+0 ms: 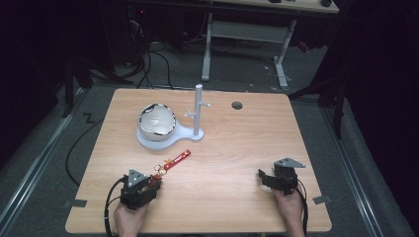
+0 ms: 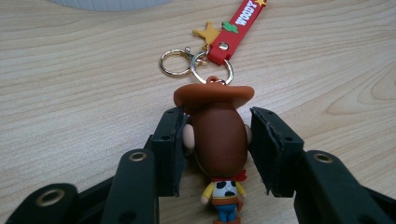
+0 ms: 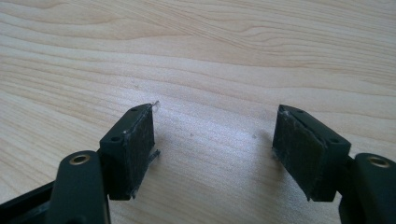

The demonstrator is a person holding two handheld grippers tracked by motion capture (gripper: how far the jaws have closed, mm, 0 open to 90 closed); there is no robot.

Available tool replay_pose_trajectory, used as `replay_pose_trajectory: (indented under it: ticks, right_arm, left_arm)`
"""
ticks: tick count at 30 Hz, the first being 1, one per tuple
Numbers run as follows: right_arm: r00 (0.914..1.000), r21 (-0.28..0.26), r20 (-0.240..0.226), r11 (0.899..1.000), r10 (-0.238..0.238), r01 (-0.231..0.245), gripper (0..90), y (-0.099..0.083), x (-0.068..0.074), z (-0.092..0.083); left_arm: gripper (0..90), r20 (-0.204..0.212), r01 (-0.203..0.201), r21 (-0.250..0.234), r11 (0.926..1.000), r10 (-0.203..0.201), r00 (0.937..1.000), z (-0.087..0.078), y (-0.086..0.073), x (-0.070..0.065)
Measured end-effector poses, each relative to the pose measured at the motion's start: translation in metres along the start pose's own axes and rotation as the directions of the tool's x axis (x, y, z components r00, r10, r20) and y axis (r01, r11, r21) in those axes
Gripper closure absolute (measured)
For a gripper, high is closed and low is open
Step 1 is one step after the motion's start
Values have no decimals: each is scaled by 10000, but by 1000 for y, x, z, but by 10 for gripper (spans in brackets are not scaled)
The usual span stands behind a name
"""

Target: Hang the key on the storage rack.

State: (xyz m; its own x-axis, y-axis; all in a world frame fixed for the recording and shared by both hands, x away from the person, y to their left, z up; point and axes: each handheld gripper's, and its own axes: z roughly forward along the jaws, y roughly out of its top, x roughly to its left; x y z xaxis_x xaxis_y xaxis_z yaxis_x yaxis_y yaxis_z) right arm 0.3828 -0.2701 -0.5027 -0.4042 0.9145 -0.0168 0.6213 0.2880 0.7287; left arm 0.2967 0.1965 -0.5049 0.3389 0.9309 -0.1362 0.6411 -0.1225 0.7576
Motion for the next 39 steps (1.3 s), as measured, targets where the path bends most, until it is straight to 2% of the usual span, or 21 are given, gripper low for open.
replay_pose_trajectory:
  ticks: [5,18,19,21,22,23,26,39]
  right_arm:
    - [10000,-1,-1,10000,-3,3,298,0,0,0]
    - [10000,-2,-1,10000,-3,3,298,0,0,0]
    - [10000,1,-1,10000,-2,2,298,0,0,0]
    - [10000,-1,-2,10000,-5,5,298,0,0,0]
    - [10000,-1,-2,10000,-5,5,298,0,0,0]
    - [10000,1,-2,10000,-3,3,298,0,0,0]
    - [10000,-1,-2,10000,-2,2,298,0,0,0]
    - [10000,-4,-13,10000,1,-1,297,0,0,0]
  left_arm:
    - [565,20,-74,66,10000,74,10000,0,1,0]
    - [568,279,-245,-230,9994,251,9993,-9,11,-1]
    - [568,351,-260,-291,9992,270,9990,-11,14,-1]
    - [569,677,-45,-443,9990,75,9977,-13,16,0]
    - [569,677,-45,-443,9990,75,9977,-13,16,0]
    - [569,922,123,-591,9982,-68,9957,-14,20,1]
    - [569,1105,136,-712,9974,-57,9939,-16,26,1]
    - [570,1384,7,-983,9952,130,9903,-24,43,0]
